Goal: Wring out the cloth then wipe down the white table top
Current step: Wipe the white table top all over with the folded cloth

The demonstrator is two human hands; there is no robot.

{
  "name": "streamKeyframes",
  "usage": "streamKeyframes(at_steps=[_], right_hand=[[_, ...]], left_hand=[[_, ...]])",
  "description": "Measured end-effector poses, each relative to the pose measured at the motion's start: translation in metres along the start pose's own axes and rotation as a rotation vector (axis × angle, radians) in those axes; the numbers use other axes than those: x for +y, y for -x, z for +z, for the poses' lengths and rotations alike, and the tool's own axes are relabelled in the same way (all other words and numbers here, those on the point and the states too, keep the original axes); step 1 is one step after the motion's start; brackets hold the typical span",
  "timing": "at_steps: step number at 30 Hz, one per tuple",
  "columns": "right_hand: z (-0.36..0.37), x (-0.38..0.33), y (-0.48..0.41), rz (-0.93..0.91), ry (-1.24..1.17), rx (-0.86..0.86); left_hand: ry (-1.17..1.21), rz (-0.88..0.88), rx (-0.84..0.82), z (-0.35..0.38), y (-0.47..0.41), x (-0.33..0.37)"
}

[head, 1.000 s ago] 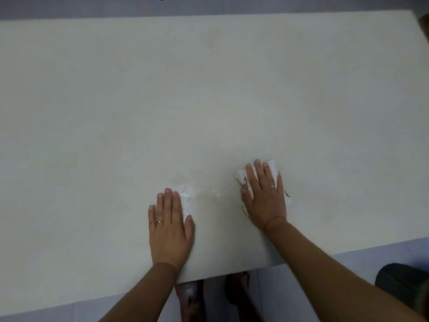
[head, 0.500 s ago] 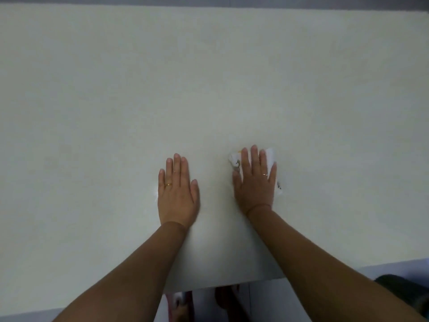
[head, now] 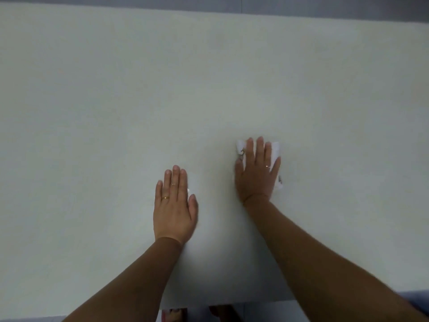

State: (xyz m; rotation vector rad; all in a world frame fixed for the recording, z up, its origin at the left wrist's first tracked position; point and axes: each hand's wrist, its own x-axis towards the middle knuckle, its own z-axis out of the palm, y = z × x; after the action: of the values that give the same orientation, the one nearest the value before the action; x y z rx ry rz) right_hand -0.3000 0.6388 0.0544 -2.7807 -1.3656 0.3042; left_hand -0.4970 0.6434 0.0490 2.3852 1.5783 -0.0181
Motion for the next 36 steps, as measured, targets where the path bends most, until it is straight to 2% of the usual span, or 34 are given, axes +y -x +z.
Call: streamKeyframes(at_steps=[1,2,4,6,8,9,11,14,16,17,19,22,24,25,26,29,30,31,33,36], right_hand=[[0.004,-0.019,0.011,0.039,-0.013,0.025],[0.009,-0.039,0.025,-0.015,-0.017,0.024],[0.014,-0.063,0.052,-0.294,0.043,-0.046],[0.013,-0.052,0.048,-0.549,0.061,-0.101],[0.005,-0.026,0.025,-0.735,0.1,-0.098],[0.002,-0.012,0.011,-0.763,0.152,-0.064],[-0.004,0.012,-0.02,-0.591,0.162,-0.06],[-0.003,0.008,-0.038,-0.121,0.025,-0.038],[0.003,-0.022,-0.024,0.001,0.011,-0.008],[0.006,-0.037,-0.013,-0.048,0.017,0.006],[0.007,-0.053,0.007,-0.311,0.059,-0.018],[-0.002,-0.028,-0.009,-0.741,0.102,-0.072],[-0.008,-0.003,-0.038,-0.872,0.181,-0.01],[-0.011,0.008,-0.052,-0.828,0.188,-0.013],[-0.013,0.015,-0.064,-0.7,0.157,-0.058],[-0.006,-0.007,-0.071,-0.14,0.021,-0.03],[-0.003,-0.027,-0.063,-0.023,0.013,-0.011],[0.0,-0.048,-0.053,-0.003,0.003,0.006],[0.003,-0.075,-0.037,-0.213,0.032,-0.008],[-0.003,-0.056,-0.048,-0.636,0.075,-0.071]], left_hand=[[-0.005,-0.002,-0.005,0.001,0.0,0.0],[-0.011,-0.008,-0.008,0.001,0.0,0.0],[-0.027,-0.017,-0.012,0.0,0.0,0.001],[-0.025,-0.012,-0.014,-0.001,0.0,0.001],[-0.005,-0.004,-0.014,-0.002,-0.001,0.0],[0.007,-0.004,-0.013,-0.003,-0.001,0.0],[0.023,-0.01,-0.012,-0.002,-0.001,0.0],[0.025,-0.018,-0.016,-0.002,-0.001,0.0],[0.015,-0.014,-0.021,-0.001,-0.001,0.0],[0.009,-0.013,-0.023,-0.001,-0.001,0.0],[-0.004,-0.016,-0.027,0.0,-0.001,0.0],[0.007,-0.011,-0.034,-0.002,-0.002,-0.001],[0.019,-0.012,-0.031,-0.003,-0.003,0.0],[0.029,-0.014,-0.035,-0.004,-0.003,0.001],[0.043,-0.016,-0.041,-0.005,-0.003,0.002],[0.074,-0.025,-0.033,-0.008,-0.004,0.003],[0.081,-0.027,-0.032,-0.009,-0.006,0.004],[0.09,-0.024,-0.031,-0.011,-0.009,0.007],[0.107,-0.008,-0.02,-0.019,-0.023,0.013],[0.132,0.04,0.022,-0.034,-0.065,0.022]])
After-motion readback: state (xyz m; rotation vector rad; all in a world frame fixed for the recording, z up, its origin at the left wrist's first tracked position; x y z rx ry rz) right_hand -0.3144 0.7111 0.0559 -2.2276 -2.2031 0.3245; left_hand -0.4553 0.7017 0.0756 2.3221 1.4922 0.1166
